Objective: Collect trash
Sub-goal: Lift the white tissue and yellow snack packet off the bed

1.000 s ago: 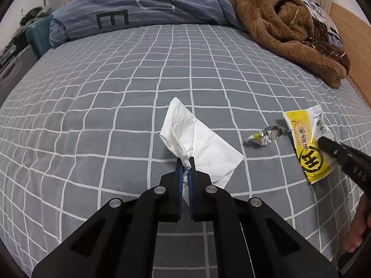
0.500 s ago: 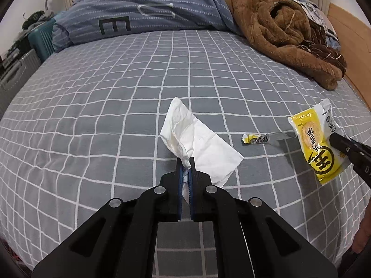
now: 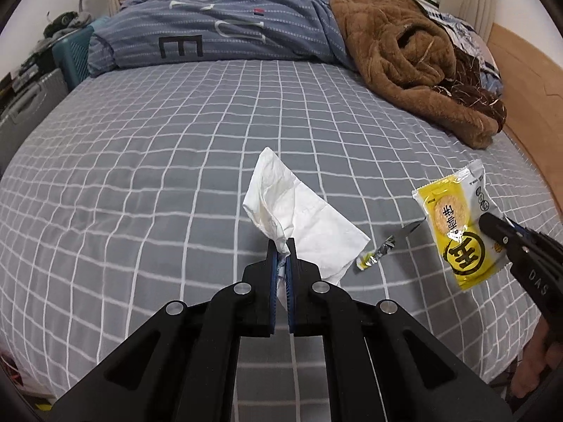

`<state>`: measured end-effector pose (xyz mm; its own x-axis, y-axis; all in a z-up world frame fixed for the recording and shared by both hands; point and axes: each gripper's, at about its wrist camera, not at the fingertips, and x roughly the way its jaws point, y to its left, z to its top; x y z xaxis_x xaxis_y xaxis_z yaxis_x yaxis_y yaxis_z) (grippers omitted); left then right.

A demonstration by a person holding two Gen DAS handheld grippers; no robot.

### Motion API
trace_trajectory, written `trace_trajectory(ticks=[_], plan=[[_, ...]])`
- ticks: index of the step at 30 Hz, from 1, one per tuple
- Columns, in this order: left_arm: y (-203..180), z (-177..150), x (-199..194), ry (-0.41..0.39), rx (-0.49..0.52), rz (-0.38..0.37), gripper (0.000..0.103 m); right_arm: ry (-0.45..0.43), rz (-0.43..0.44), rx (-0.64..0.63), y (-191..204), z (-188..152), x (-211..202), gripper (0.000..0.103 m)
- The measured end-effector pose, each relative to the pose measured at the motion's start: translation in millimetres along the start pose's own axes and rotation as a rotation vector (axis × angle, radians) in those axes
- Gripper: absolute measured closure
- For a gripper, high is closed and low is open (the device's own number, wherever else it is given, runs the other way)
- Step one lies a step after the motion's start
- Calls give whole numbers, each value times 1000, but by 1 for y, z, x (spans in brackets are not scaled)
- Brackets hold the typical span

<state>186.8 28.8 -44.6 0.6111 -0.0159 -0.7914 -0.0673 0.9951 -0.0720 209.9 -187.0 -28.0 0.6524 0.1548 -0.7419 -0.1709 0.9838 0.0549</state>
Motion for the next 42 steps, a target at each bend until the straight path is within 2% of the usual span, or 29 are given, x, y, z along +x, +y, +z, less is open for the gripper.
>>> trace_trajectory(ticks=[6, 21, 36, 42], plan=[[7, -29, -13, 21, 19, 11, 99, 15, 1, -10, 8, -22, -12, 91], [19, -66, -52, 11, 23, 16, 99, -20, -6, -13, 21, -46, -54, 91], [9, -94, -93, -10, 15, -9, 99, -26, 11, 13, 24, -74, -90, 91], [7, -112, -111, -25, 23, 6, 99, -35, 16, 5, 31, -93, -105, 91]])
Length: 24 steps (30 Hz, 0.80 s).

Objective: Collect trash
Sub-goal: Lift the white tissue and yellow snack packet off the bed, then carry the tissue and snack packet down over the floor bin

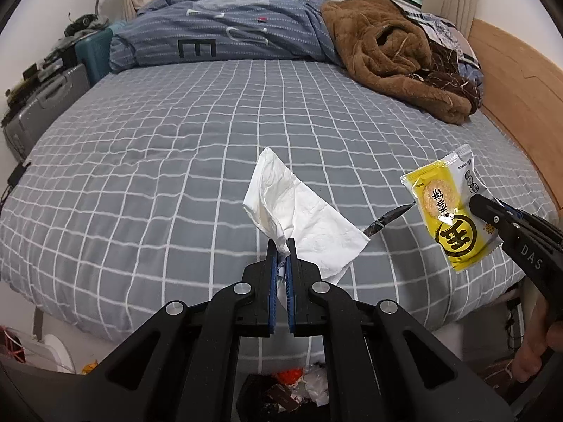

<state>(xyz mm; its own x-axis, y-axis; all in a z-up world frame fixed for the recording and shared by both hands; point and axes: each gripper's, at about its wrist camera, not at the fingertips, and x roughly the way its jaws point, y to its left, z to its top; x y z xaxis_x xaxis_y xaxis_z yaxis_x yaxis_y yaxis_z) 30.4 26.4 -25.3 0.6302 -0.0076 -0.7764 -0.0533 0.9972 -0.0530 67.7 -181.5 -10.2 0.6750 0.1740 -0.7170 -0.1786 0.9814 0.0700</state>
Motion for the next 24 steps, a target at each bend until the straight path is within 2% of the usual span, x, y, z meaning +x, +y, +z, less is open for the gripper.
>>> trace_trajectory(ticks=[13, 24], plan=[[0, -46, -39, -3, -26, -22, 99, -27, 9, -28, 17, -34, -46, 91], [-5, -88, -60, -3, -32, -19, 99, -5, 21, -41, 26, -75, -69, 91]])
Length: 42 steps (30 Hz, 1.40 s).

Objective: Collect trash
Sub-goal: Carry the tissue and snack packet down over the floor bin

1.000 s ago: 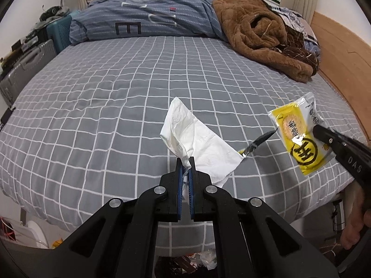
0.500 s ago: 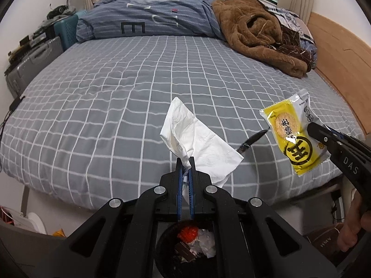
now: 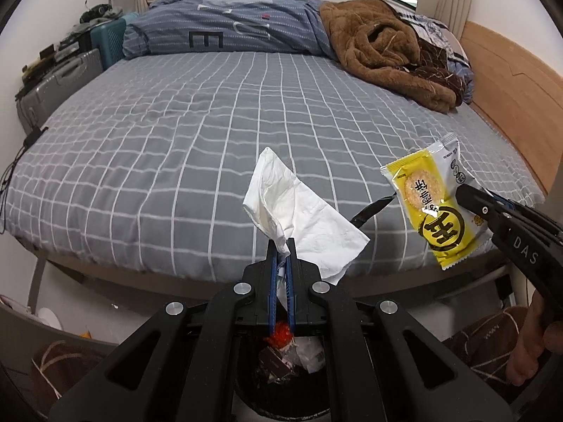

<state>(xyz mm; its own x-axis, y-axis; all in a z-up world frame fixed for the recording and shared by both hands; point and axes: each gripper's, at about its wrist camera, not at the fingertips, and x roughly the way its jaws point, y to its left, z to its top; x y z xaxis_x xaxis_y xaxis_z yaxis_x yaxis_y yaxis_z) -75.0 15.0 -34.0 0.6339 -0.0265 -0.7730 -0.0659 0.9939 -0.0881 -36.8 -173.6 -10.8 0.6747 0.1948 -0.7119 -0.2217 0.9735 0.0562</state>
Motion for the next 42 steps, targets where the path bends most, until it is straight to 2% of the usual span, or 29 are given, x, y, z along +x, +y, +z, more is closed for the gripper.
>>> trace_trajectory(ticks=[10, 13, 22, 28, 34, 42], plan=[[1, -41, -13, 6, 1, 25, 99, 40, 11, -2, 8, -39, -12, 91], [2, -62, -8, 51, 5, 25, 99, 65, 13, -10, 11, -55, -13, 91], [10, -89, -5, 108, -4, 25, 99, 137, 17, -69, 30, -94, -10, 91], [14, -107, 11, 176, -7, 36, 99, 199, 50, -45, 32, -114, -1, 91], [14, -120, 35, 241, -6, 30, 99, 272, 40, -36, 31, -133, 20, 91], [4, -131, 69, 316, 6, 8, 99, 312, 19, -16, 20, -139, 39, 91]])
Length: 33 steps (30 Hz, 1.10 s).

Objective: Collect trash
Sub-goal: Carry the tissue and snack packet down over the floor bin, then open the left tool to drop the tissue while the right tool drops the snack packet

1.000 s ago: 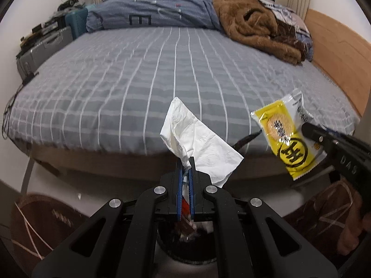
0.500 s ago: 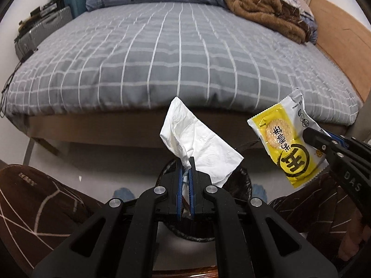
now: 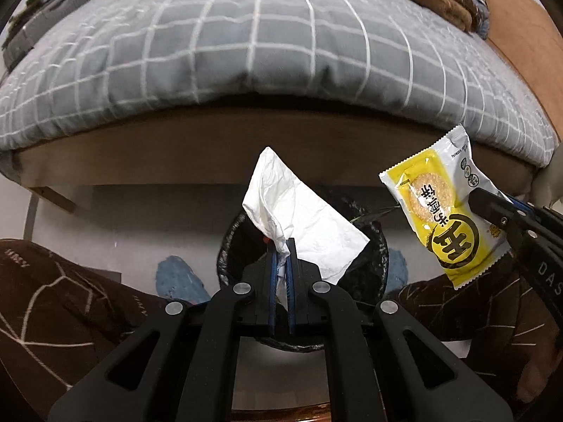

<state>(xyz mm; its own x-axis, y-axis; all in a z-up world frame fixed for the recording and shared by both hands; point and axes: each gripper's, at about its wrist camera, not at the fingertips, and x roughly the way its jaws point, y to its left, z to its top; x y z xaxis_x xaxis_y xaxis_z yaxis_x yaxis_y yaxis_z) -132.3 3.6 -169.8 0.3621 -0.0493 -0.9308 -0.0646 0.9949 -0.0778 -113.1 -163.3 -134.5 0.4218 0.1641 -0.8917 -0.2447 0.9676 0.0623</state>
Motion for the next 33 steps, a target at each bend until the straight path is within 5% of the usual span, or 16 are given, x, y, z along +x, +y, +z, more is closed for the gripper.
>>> trace_trajectory(ticks=[15, 20, 22, 33], plan=[[-47, 1, 51, 74, 111, -25, 96, 53, -23, 77, -27, -3, 24, 91], [-45, 0, 55, 71, 109, -30, 75, 54, -6, 81, -25, -2, 25, 91], [-42, -1, 57, 67, 99, -28, 59, 54, -4, 80, -26, -2, 26, 91], [-7, 0, 44, 39, 48, -9, 18, 50, 3, 53, -19, 1, 32, 91]])
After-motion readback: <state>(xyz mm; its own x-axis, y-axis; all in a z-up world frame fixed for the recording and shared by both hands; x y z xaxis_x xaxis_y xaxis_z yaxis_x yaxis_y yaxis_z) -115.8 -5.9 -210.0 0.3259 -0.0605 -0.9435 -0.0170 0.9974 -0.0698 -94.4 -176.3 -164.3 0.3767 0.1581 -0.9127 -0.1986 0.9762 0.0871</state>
